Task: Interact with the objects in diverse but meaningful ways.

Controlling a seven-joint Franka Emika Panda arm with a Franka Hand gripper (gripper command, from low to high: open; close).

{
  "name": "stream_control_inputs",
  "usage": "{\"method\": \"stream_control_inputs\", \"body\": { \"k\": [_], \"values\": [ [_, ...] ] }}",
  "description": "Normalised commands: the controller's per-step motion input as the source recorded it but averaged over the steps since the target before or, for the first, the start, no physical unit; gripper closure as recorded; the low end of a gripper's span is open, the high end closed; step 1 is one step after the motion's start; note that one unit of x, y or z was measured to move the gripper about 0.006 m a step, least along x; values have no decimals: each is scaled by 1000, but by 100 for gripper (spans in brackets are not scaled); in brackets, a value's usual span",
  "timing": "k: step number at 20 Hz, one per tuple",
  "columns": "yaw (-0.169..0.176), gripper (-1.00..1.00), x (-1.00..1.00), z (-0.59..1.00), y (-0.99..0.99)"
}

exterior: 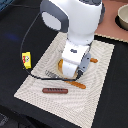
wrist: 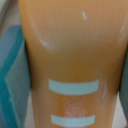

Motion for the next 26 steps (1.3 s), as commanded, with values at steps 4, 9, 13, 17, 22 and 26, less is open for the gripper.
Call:
{"method": "stream_control_inputs", "body": {
  "k": [4,9,13,17,22,26],
  "values": [
    [35,100,6,493,0],
    [24,100,-33,1000,73],
    [100,100,-97,995,212],
    [148,100,-199,847,356],
    [157,100,-437,349,431],
    [123,100,-627,-41,287]
  ]
}}
